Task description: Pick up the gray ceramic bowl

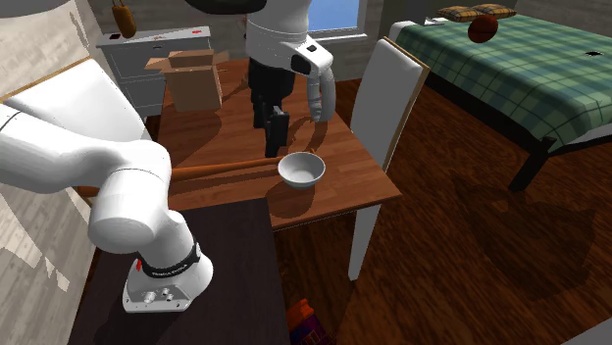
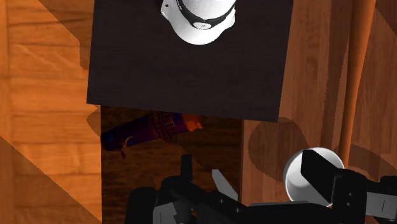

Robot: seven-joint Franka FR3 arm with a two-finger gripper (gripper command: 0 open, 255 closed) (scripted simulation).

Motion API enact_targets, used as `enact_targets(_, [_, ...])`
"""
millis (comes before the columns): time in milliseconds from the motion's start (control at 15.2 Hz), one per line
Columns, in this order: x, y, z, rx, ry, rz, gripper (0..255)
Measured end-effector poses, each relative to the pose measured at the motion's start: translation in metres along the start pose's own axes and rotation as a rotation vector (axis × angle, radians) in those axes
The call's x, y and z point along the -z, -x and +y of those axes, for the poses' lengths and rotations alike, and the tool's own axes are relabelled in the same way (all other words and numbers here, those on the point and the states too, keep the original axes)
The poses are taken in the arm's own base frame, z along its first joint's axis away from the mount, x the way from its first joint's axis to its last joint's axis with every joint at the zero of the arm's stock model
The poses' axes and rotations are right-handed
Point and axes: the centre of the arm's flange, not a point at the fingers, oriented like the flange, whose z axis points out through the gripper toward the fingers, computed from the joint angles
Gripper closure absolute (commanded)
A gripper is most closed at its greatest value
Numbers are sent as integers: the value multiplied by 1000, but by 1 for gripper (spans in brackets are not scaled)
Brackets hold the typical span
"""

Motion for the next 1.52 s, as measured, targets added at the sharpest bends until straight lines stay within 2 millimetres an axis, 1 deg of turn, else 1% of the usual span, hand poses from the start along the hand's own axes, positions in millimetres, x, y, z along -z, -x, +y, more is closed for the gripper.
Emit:
enact_targets(66, [0,0,0,0,0,0,0])
enact_targets(132, [-5,-2,-3,-3,0,3,0])
enact_targets(264, [-22,-6,-14,-14,-1,15,0])
enact_targets(396, [-44,-14,-26,-28,-1,29,0])
enact_targets(726, [-89,-30,-61,-64,-4,68,0])
enact_targets(792, [-101,-37,-66,-71,-4,74,0])
enact_targets(1056, [-138,-55,-97,-101,-6,107,0])
enact_targets(1122, [-149,-63,-102,-108,-7,112,0])
enact_targets(1254, [-169,-69,-119,-123,-7,129,0])
enact_targets(1518, [-209,-94,-142,-153,-9,161,0])
